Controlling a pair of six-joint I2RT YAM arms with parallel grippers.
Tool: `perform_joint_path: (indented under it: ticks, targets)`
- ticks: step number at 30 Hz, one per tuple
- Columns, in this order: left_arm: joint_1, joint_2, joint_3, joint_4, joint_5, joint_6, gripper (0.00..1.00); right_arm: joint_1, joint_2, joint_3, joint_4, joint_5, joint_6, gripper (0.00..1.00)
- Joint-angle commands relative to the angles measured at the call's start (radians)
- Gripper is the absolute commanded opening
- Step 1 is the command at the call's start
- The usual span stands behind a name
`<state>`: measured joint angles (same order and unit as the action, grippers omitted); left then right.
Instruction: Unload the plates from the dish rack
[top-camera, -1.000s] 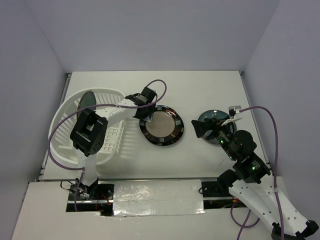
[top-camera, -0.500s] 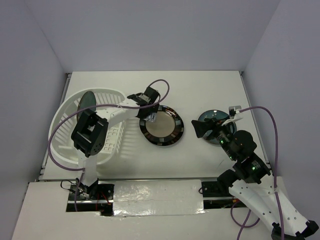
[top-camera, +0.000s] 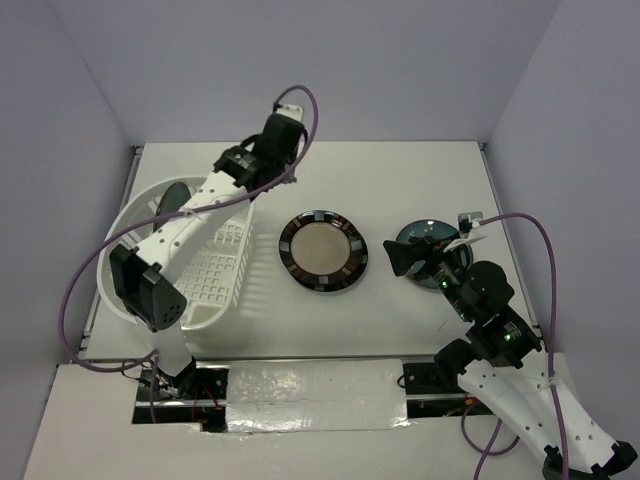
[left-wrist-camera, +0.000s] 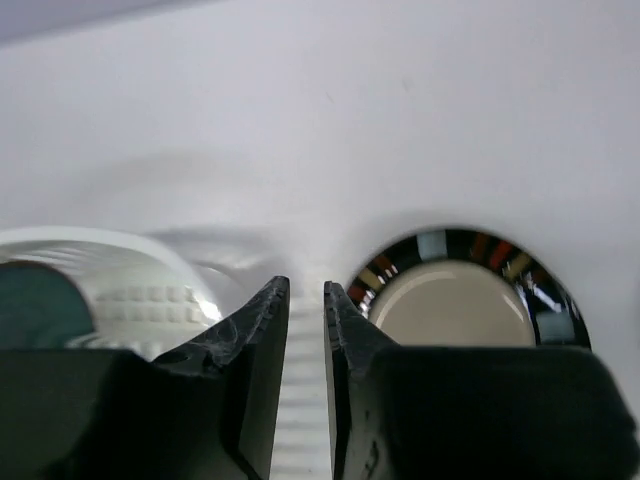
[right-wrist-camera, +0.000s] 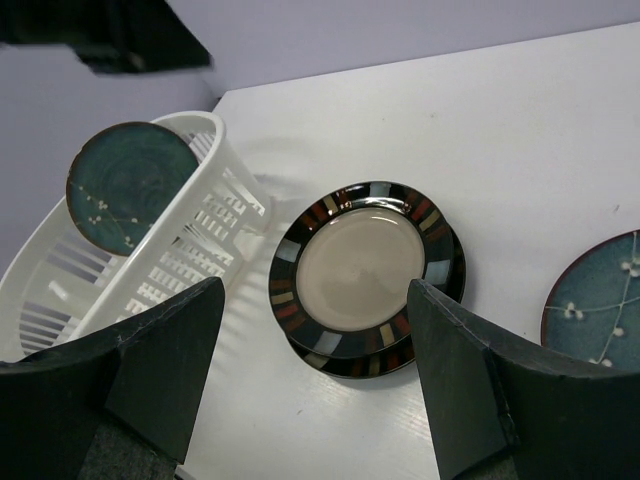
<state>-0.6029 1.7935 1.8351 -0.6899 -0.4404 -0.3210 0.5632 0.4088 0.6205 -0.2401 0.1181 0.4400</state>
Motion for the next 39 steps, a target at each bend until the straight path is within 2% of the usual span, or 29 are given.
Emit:
perform_joint_path:
  ticks: [1, 3, 5, 7, 9, 13, 14, 16, 21, 27, 39]
  targets:
    - [0.035, -0.091, 0.153, -0.143, -0.245, 0.054, 0.32, 0.001, -0.004, 0.004, 0.009, 0.011, -0.012, 0.81]
    - [0.063, -0.132, 0.199, -0.207, -0.346, 0.062, 0.33, 0.003, -0.01, 0.002, 0.012, 0.005, -0.014, 0.81]
    - [0.15, -0.173, 0.193, -0.238, -0.369, 0.051, 0.36, 0.006, -0.011, 0.001, 0.015, 0.002, -0.012, 0.81]
    - [0.256, -0.252, 0.119, -0.269, -0.414, 0.039, 0.39, 0.004, -0.01, -0.001, 0.019, 0.002, -0.012, 0.81]
    - [0.31, -0.33, 0.042, -0.266, -0.426, 0.045, 0.4, 0.004, 0.002, 0.005, 0.013, -0.003, -0.014, 0.81]
    - [0.391, -0.456, -0.115, -0.142, -0.341, 0.141, 0.47, 0.003, 0.001, 0.01, 0.012, -0.015, -0.014, 0.81]
    - [0.432, -0.471, -0.137, -0.134, -0.28, 0.151, 0.53, 0.003, -0.002, 0.007, 0.015, -0.017, -0.014, 0.81]
    - [0.478, -0.464, -0.166, -0.141, -0.244, 0.154, 0.53, 0.004, -0.008, 0.005, 0.012, -0.014, -0.014, 0.81]
    - [0.512, -0.485, -0.313, -0.054, -0.14, 0.201, 0.52, 0.004, -0.011, 0.004, 0.012, -0.006, -0.015, 0.81]
    - [0.558, -0.471, -0.376, -0.03, -0.037, 0.244, 0.56, 0.004, -0.005, 0.008, 0.01, -0.023, -0.017, 0.81]
    - [0.569, -0.401, -0.445, -0.01, -0.007, 0.247, 0.54, 0.004, -0.022, 0.008, 0.002, -0.012, -0.017, 0.81]
